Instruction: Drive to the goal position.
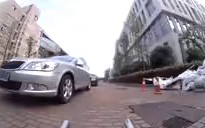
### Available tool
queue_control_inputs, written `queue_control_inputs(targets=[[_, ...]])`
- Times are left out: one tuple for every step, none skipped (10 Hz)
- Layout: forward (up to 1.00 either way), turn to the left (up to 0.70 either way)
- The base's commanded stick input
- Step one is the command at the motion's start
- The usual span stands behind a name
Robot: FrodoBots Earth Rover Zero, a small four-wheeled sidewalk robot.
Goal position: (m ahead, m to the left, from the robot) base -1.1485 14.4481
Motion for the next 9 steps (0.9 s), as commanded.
queue_control_inputs(targets=[[-0.45, -0.27], [-0.45, -0.27], [-0.45, -0.27], [-0.45, -0.27], [-0.45, -0.27], [-0.45, -0.27], [-0.45, -0.27], [-0.45, -0.27], [-0.45, -0.27]])
